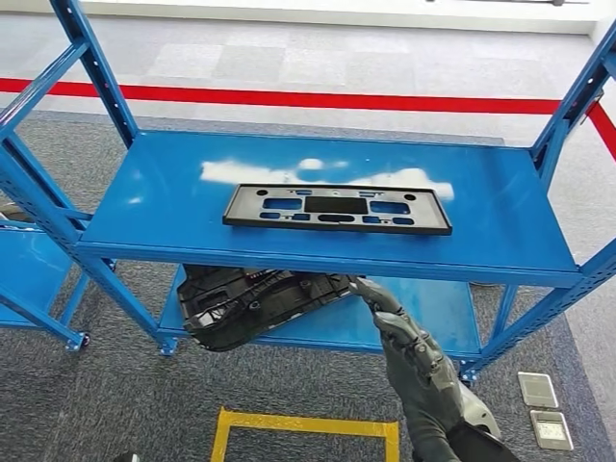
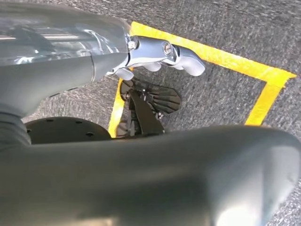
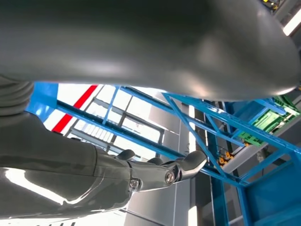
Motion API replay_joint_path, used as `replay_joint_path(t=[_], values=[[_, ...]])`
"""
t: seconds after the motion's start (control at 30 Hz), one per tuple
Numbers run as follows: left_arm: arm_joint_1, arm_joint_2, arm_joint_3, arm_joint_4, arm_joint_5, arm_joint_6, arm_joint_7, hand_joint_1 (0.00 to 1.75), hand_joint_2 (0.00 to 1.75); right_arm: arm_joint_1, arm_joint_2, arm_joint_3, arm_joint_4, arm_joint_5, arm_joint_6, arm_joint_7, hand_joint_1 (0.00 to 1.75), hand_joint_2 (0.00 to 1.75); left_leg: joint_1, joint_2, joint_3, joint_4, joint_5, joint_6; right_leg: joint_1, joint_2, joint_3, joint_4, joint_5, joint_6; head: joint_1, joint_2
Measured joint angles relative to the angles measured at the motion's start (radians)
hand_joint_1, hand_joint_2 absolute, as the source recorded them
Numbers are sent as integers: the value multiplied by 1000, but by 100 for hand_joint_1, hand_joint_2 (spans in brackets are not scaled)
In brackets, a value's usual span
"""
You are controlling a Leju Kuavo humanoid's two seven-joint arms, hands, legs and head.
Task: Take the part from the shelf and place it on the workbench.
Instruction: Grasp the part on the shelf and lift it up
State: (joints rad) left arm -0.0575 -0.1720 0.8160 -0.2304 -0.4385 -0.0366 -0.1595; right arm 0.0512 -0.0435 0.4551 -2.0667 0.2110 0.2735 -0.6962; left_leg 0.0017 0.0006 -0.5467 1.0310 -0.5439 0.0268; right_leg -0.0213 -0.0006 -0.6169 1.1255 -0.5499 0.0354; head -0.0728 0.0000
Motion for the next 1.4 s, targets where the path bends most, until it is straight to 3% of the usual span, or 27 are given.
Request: replay_joint_path(t=[0.07, 0.2, 0.27, 0.33, 0.37, 0.4, 0.43, 0.5, 0.53, 0.57, 0.67, 0.73, 0.83, 0.87, 0.9, 0.93, 1.0, 1.07, 1.17, 1.23, 1.27, 1.33, 1.37, 1.4], values=[[-1, 0, 0, 0, -2, 0, 0, 0, 0, 1, 0, 0, 0, 1, 0, 0, 0, 0, -3, 0, 4, 3, -8, -11, 3, 2, 27, -62, 16, -11, 0, 0], [-4, 0, 0, 0, -6, -2, 0, 0, 0, 1, 0, -1, -1, 3, 0, 0, 0, 0, 0, 0, 2, 19, -25, -24, 2, 3, 31, -67, 11, -37, -1, 0], [-5, 0, 0, 0, -9, -2, 0, 0, 0, 1, 1, -1, -1, 4, 0, 0, 0, 0, 3, -1, -40, 107, -74, -35, -1, 0, 33, -68, 9, -45, -1, 0], [-3, 0, 0, 0, -10, -2, 0, 0, 0, 2, 1, -1, -1, 5, 0, 0, 0, 0, 6, -1, -110, 240, -126, -41, -1, -1, 34, -68, 6, -49, -1, 0], [-1, 0, 0, 0, -11, -3, 0, 0, 0, 2, 1, -1, -1, 6, 0, 0, 0, 0, 6, -1, -134, 280, -131, -42, -1, -1, 36, -68, 4, -50, -1, 0], [0, 0, 0, 0, -11, -3, 0, 0, 0, 2, 1, -1, -1, 7, 0, 0, 0, 0, 6, -1, -141, 282, -115, -40, 0, 1, 39, -68, 2, -50, -1, 0], [0, 0, 0, 0, -11, -3, 0, 0, 0, 2, 1, -1, -1, 8, 0, 0, 0, 0, 6, -1, -128, 244, -81, -36, 0, 2, 43, -68, -1, -50, -1, 0], [0, 0, 1, 0, -12, -4, 0, 0, 0, 2, 1, -1, -1, 9, 0, 0, 0, 0, 2, -1, -74, 112, -4, -23, 2, 3, 55, -69, -9, -45, -1, 0], [-1, 0, 1, 0, -12, -4, 0, 0, 0, 2, 1, -1, -1, 10, 0, 0, 0, 0, -1, -1, -51, 59, 16, -16, 2, 4, 59, -69, -12, -41, -1, 0], [-1, 0, 1, 0, -12, -5, -1, 0, 0, 2, 1, -1, -1, 10, 0, 0, 0, 0, -4, -1, -38, 30, 22, -11, 3, 4, 60, -69, -14, -37, -1, 0], [-1, 0, 2, 0, -12, -6, -1, 0, 0, 1, 1, -1, -1, 9, 0, 0, 0, 0, -7, -1, -30, 10, 16, -2, 1, 3, 64, -73, -18, -21, -1, 0], [-1, 0, 2, 0, -12, -6, -2, 0, 0, 0, 0, -1, -1, 9, 0, 0, 0, 0, -2, 0, -21, -2, 19, 6, 1, 2, 54, -42, -41, -12, 0, 0], [-2, -2, 2, 0, -12, -6, -3, 0, 0, 2, -4, 0, -1, 9, 0, 0, 0, 0, 0, 2, -15, -7, 17, 14, 1, 2, -32, 129, -121, -6, 0, 0], [-2, -3, 2, 0, -13, -6, -2, 0, 0, 3, -5, 0, -1, 9, 0, 0, 0, 0, 0, 3, -13, -7, 16, 15, 1, 2, -61, 177, -132, -4, 0, 0], [-2, -3, 3, 0, -13, -6, -2, 0, 0, 3, -6, 0, -1, 9, 0, 0, 0, 0, 0, 3, -11, -7, 14, 15, 1, 2, -74, 191, -122, -3, 0, 0], [-1, -3, 3, 0, -13, -6, -2, 0, 0, 3, -6, 0, 0, 9, 0, 0, 0, 0, 0, 2, -7, -6, 10, 14, 1, 2, -66, 164, -91, -1, 0, 0], [-1, -3, 3, 0, -13, -6, -2, 0, 0, 3, -6, 0, 0, 9, 0, 0, 0, 0, 1, 1, 4, -5, 1, 6, 1, 1, -13, 36, -15, -2, 0, 0], [-1, -3, 3, 0, -13, -6, -2, 0, 0, 3, -6, 0, 0, 9, 0, 0, 0, 0, -2, 1, 10, -1, -9, -6, 3, 1, 27, -54, 16, -9, 0, 0], [-4, -3, 3, 0, -16, -6, -2, 0, 0, 4, -6, 0, -1, 11, 0, 0, 0, 0, -2, 1, 13, -1, -15, -15, 5, 4, 32, -69, 12, -27, -1, 0], [-6, -3, 3, 0, -18, -6, -2, 0, 0, 3, -4, 0, -1, 14, 0, 0, 0, 0, 0, 1, 3, 27, -35, -24, 1, 1, 36, -72, 10, -38, -1, 0], [-6, -3, 3, 0, -19, -6, -2, 0, 0, 3, -3, 0, -1, 16, 0, 0, 0, 0, 1, 1, -17, 70, -60, -30, -1, 0, 37, -72, 9, -42, -1, 0], [-5, -3, 3, 0, -22, -7, -1, 0, 0, 3, -3, 0, -1, 18, 0, 0, 0, 0, 5, 1, -88, 206, -117, -39, -1, -2, 39, -72, 5, -47, -1, 0], [-4, -3, 3, 0, -24, -9, -1, 0, 0, 4, -3, 0, -1, 19, 0, 0, 0, 0, 6, 1, -122, 265, -133, -41, -1, -2, 40, -72, 4, -49, -1, 0], [-3, -3, 3, 0, -26, -10, -1, 0, 0, 4, -3, 0, 0, 20, 0, 0, 0, 0, 6, 1, -141, 291, -129, -41, -1, -1, 43, -72, 1, -49, -1, 0]])
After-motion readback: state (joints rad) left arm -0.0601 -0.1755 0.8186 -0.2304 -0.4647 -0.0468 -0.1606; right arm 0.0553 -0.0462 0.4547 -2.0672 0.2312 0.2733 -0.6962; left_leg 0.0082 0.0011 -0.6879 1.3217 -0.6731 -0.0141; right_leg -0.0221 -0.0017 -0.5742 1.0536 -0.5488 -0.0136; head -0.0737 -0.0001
